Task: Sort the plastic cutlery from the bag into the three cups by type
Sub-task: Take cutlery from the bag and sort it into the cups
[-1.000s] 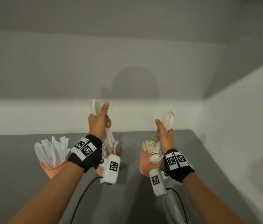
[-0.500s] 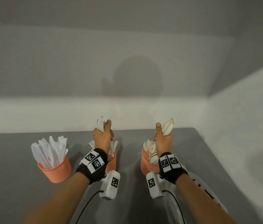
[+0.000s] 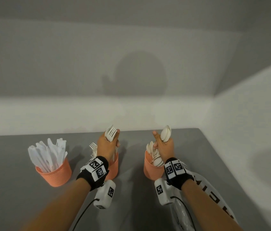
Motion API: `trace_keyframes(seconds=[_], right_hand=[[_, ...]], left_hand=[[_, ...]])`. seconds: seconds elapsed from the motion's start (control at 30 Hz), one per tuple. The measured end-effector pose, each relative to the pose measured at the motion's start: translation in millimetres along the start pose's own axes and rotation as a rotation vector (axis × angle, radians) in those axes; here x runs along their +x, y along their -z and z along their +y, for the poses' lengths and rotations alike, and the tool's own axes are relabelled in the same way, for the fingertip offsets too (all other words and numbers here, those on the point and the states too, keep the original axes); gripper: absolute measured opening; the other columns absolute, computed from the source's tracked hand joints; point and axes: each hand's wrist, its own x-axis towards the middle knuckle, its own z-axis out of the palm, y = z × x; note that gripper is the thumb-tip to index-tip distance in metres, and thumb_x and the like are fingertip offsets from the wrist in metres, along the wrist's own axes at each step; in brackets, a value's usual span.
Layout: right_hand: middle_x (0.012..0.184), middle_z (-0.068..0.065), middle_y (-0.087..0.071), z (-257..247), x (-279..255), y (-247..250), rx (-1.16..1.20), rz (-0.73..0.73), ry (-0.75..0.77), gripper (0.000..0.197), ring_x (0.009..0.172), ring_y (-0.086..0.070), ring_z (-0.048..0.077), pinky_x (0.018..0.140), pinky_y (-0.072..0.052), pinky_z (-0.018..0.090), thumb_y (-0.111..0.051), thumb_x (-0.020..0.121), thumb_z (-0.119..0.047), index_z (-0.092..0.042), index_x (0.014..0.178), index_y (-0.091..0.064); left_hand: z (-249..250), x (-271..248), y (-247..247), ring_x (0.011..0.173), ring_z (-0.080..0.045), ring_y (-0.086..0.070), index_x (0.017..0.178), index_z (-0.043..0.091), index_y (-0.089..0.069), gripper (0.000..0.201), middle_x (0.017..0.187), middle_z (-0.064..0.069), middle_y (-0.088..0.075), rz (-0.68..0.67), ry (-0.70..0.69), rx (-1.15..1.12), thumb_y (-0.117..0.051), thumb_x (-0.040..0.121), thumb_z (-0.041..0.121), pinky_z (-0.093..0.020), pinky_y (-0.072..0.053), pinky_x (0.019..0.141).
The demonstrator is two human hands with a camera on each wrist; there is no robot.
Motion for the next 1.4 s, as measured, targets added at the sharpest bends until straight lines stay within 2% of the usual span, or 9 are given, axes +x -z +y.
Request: trace_keyframes(seconds=[0.2,0.3,0.53,0.73,0.87,0.93,1.13,1.27,1.4], right_hand=[[0.063,0.009,-0.064,-4,-1,4,-0.141,-0.069,0.065,0.010,0.057,-0.062,0.017,0.073,-0.054,0.034,-0.070,0.082,-0.019,-0.018,0.078,-0.061],[0.079,0.010,-0.064,-4,-5,5,-0.196,-0.004,0.117,0.027,0.072,-0.062,0.021,0.072,-0.050,0.029,-0.071,0.079,-0.013,-0.021,0.101,-0.057],[0.063,-0.005,-0.053,-17,-15,8,-0.163,0.111,0.276,0.045,0.053,-0.052,0.003,0.052,-0.043,0.007,-0.067,0.080,-0.005,-0.027,0.113,-0.046],[0.071,0.013,-0.062,-15,-13,4,-0.288,0.083,0.307,0.017,0.068,-0.062,0.031,0.064,-0.052,0.036,-0.058,0.084,-0.008,-0.022,0.089,-0.051],[0.066,0.015,-0.062,-16,-6,6,-0.307,0.036,0.172,0.014,0.062,-0.058,0.026,0.059,-0.047,0.020,-0.057,0.085,-0.009,-0.015,0.075,-0.048],[0.059,0.007,-0.060,-14,-5,8,-0.283,-0.037,0.052,0.016,0.060,-0.057,0.023,0.067,-0.051,0.027,-0.058,0.084,-0.008,-0.016,0.073,-0.049],[0.081,-0.001,-0.054,-15,-15,11,-0.374,0.024,0.145,0.033,0.074,-0.054,0.013,0.070,-0.041,0.023,-0.066,0.080,-0.005,-0.017,0.106,-0.049],[0.121,0.009,-0.054,-18,-17,9,-0.681,-0.095,0.269,0.033,0.109,-0.053,0.019,0.091,-0.038,0.021,-0.051,0.089,-0.003,-0.009,0.121,-0.054],[0.136,0.013,-0.047,-12,-24,9,-1.006,-0.213,0.305,0.038,0.126,-0.043,0.026,0.105,-0.030,0.029,-0.035,0.098,-0.012,-0.001,0.133,-0.045]], left_hand=[[-4,2,6,0.056,-0.017,-0.054,0.089,0.012,-0.048,0.017,0.068,-0.006,-0.056,-0.035,-0.161,0.121,-0.063,0.085,0.007,-0.015,-0.047,0.051],[-8,5,11,0.065,-0.018,-0.060,0.106,0.021,-0.042,0.036,0.080,-0.004,-0.058,-0.023,-0.248,0.259,-0.064,0.083,0.004,-0.019,-0.049,0.060],[-12,0,20,0.078,-0.020,-0.055,0.132,0.018,-0.040,0.054,0.097,-0.003,-0.052,-0.087,-0.354,0.516,-0.056,0.085,-0.003,-0.030,-0.045,0.074],[-11,-5,21,0.080,-0.034,-0.061,0.122,0.015,-0.052,0.035,0.115,-0.008,-0.053,-0.162,-0.473,0.838,-0.052,0.089,0.005,-0.042,-0.052,0.066],[-16,-5,18,0.085,-0.033,-0.059,0.105,0.009,-0.059,0.018,0.098,-0.010,-0.063,-0.155,-0.483,0.921,-0.051,0.088,0.008,-0.037,-0.045,0.067],[-18,-6,16,0.086,-0.033,-0.057,0.100,0.008,-0.061,0.015,0.091,-0.011,-0.066,-0.135,-0.518,0.956,-0.053,0.087,0.010,-0.036,-0.039,0.070],[-17,-4,24,0.077,-0.034,-0.061,0.097,0.008,-0.064,0.022,0.091,-0.012,-0.064,-0.075,-0.603,0.991,-0.070,0.076,0.010,-0.036,-0.043,0.068],[-20,-2,27,0.072,-0.033,-0.065,0.094,0.007,-0.068,0.031,0.094,-0.012,-0.066,-0.185,-0.644,1.104,-0.073,0.064,0.001,-0.036,-0.052,0.063],[-23,-7,21,0.104,-0.031,-0.064,0.111,0.005,-0.065,0.041,0.112,-0.011,-0.067,-0.184,-0.580,1.168,-0.039,0.088,0.027,-0.049,-0.044,0.096]])
